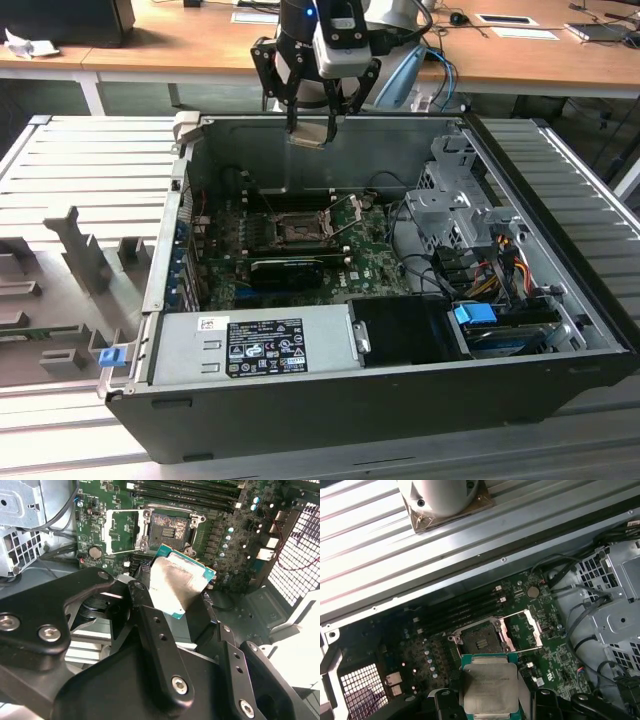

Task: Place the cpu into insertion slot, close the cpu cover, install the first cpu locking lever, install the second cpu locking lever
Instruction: 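Place the cpu into insertion slot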

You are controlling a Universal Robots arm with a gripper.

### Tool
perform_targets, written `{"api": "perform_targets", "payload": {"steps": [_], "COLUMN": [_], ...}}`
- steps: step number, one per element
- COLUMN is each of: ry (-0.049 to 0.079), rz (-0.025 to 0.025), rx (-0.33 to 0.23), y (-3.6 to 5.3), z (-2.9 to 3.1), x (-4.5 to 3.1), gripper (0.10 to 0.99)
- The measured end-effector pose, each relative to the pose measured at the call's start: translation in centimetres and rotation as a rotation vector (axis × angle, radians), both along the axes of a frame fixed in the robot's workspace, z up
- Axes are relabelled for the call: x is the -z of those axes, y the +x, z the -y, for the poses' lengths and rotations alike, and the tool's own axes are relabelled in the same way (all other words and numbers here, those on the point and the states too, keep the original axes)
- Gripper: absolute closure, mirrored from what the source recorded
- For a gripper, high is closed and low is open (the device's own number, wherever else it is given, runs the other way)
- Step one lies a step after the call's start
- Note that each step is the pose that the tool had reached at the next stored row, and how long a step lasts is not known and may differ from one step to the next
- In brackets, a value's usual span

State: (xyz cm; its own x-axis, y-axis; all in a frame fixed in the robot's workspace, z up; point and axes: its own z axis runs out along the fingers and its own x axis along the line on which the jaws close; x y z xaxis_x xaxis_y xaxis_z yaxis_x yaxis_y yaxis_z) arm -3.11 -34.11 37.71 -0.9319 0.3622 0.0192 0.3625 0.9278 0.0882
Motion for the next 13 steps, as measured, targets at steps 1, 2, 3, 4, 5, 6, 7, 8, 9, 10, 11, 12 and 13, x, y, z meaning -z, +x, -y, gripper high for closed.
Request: {"api": "perform_targets", "payload": {"steps": [1, 2, 3, 4, 5, 6, 7, 8, 9, 10, 11, 12, 13], "ry": [0.000, 0.000, 0.000, 0.000, 0.000, 0.000, 0.000, 0.000, 0.000, 0.000, 0.000, 0.000, 0.000], "rz": [0.0000, 0.0001, 0.0000, 0.0001, 0.0000, 0.0000, 0.0000, 0.0000, 0.0001, 0.0001, 0.0000, 0.0000, 0.0000], "rx": [0.003, 0.009, 0.017, 0.027, 0.037, 0.051, 0.063, 0.075, 0.101, 0.130, 0.148, 0.179, 0.193], "y": [0.00, 0.00, 0.00, 0.00, 0.00, 0.00, 0.00, 0.00, 0.00, 0.00, 0.00, 0.00, 0.00], "z": [0.00, 0.00, 0.00, 0.00, 0.00, 0.00, 0.00, 0.00, 0.00, 0.00, 0.00, 0.00, 0.00], "x": [0.00, 0.02, 0.03, 0.04, 0.06, 0.08, 0.10, 0.12, 0.17, 0.24, 0.30, 0.39, 0.42], "gripper": [0.557, 0.557, 0.557, 0.557, 0.557, 0.557, 0.557, 0.557, 0.557, 0.557, 0.557, 0.557, 0.557]}}
